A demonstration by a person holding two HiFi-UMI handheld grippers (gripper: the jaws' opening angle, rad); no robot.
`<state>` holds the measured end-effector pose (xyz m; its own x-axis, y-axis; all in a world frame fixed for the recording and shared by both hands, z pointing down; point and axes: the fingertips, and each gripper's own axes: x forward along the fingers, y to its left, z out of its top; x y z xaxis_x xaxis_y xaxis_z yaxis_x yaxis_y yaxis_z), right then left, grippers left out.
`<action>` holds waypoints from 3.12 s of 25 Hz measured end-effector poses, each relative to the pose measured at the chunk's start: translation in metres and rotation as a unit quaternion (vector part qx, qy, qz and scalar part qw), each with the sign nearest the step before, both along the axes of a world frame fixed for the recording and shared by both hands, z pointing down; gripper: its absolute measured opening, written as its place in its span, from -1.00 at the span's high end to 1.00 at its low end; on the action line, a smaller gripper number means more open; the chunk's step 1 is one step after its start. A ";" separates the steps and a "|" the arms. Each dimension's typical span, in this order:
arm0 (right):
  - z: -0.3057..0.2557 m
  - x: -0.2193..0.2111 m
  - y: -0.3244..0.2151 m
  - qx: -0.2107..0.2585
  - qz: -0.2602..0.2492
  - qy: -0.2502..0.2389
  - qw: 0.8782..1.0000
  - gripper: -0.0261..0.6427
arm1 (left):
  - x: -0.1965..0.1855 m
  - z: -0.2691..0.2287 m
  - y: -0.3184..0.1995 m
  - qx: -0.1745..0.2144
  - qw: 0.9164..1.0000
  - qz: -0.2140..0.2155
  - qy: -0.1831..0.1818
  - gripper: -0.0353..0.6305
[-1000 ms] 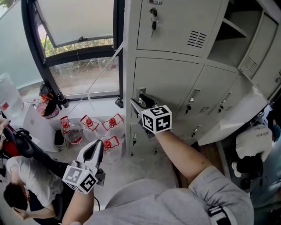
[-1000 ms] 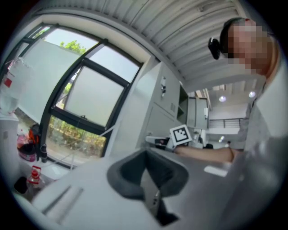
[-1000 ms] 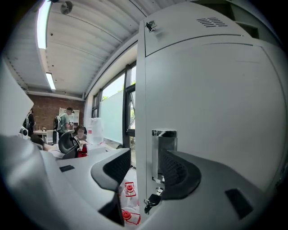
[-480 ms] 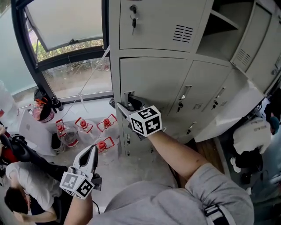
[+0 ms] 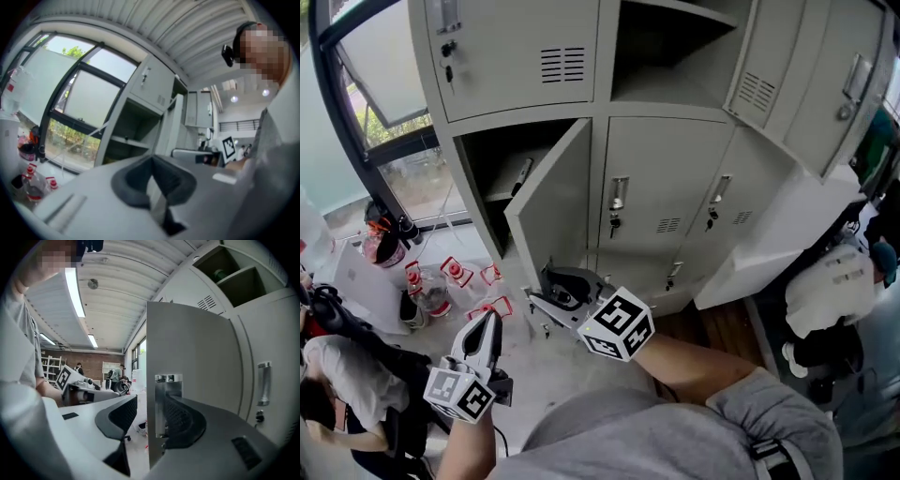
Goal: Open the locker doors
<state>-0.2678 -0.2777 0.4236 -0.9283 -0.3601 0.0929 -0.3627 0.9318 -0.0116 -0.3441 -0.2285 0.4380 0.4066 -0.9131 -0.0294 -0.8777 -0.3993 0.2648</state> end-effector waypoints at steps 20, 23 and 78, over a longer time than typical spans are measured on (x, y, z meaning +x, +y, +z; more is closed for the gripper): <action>0.006 0.206 -0.035 -0.012 0.015 0.028 0.999 0.45 | 0.211 -0.022 0.038 0.020 0.999 -0.034 -0.003 0.88; 0.020 0.227 -0.011 -0.037 0.012 0.007 0.999 0.41 | 0.212 -0.022 0.040 0.019 0.999 -0.036 -0.001 0.88; 0.000 0.128 -0.221 0.007 0.120 0.011 0.993 0.43 | 0.121 0.014 -0.035 -0.015 0.993 0.119 -0.011 0.88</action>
